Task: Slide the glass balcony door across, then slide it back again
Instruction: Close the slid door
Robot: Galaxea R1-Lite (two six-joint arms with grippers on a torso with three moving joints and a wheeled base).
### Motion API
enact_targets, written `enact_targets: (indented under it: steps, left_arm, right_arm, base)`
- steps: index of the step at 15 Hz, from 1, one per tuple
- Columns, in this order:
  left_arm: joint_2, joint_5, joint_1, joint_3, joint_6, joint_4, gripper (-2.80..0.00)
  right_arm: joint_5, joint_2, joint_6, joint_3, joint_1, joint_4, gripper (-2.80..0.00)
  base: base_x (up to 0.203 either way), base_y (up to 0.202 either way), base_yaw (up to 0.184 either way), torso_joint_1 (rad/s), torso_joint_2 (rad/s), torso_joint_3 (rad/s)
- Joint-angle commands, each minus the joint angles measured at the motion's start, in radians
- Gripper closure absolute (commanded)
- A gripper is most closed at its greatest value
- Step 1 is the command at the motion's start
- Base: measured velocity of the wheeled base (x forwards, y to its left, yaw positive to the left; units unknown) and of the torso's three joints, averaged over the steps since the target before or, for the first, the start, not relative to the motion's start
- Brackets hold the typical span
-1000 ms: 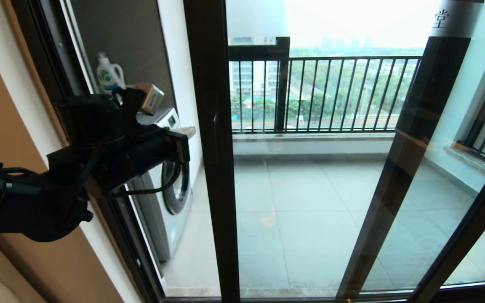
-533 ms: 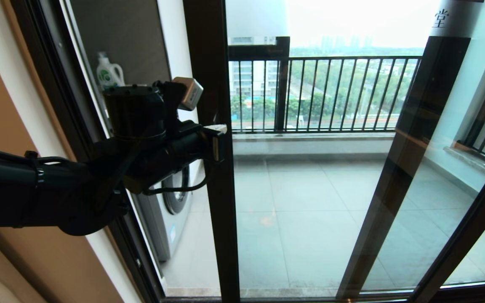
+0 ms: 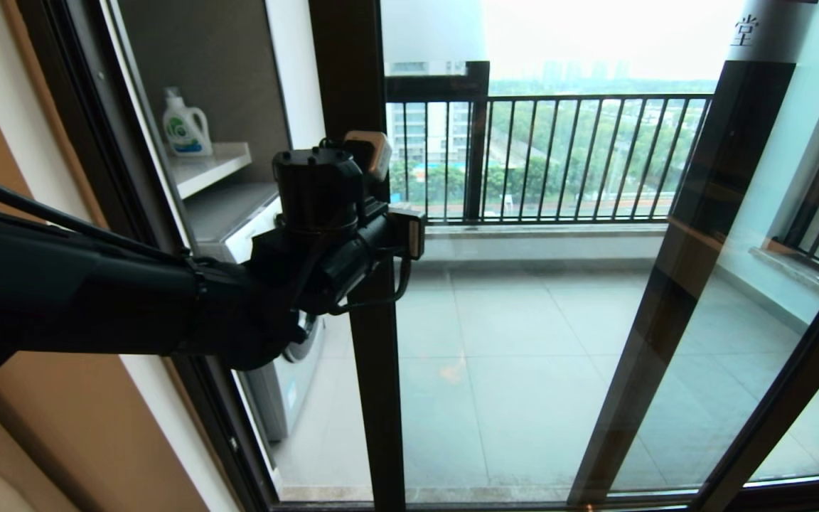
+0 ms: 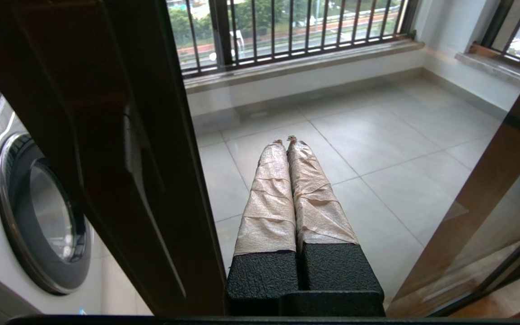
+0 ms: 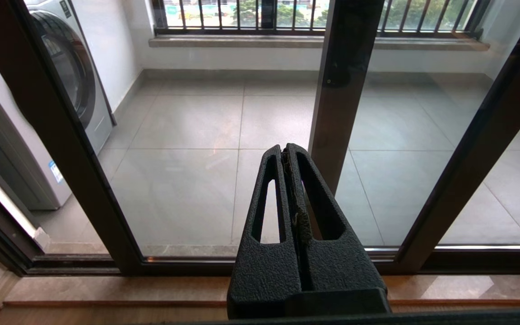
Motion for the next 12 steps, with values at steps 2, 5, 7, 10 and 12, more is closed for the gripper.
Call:
enact_targets:
  steps: [2,5,7,10,12]
  left_arm:
    - [0.040,0.013,-0.020,-0.018,0.001,-0.003,0.00]
    - [0.012,0.023,-0.019,0.013,0.003,-0.001,0.00]
    - [0.000,0.029,-0.013,0.021,0.006,0.005,0.00]
    - [0.008,0.042,0.009,0.006,0.018,0.021,0.00]
    - [0.018,0.042,0.024,-0.013,0.019,0.021,0.00]
  right_arm:
    - [0.001,0.002,0.000,0.000,0.000,0.000,0.00]
    - [0.001,0.002,0.000,0.000,0.000,0.000,0.00]
    - [0.001,0.002,0.000,0.000,0.000,0.000,0.00]
    - [0.001,0.002,0.000,0.000,0.000,-0.001,0.00]
    - [0.001,0.002,0.000,0.000,0.000,0.000,0.00]
  base:
    - [0.000,0.000,0.000,0.000,0.00,0.000]
    - [0.000,0.000,0.000,0.000,0.00,0.000]
    - [0.000,0.000,0.000,0.000,0.00,0.000]
    - [0.000,0.000,0.000,0.000,0.00,0.000]
    - [0.000,0.000,0.000,0.000,0.00,0.000]
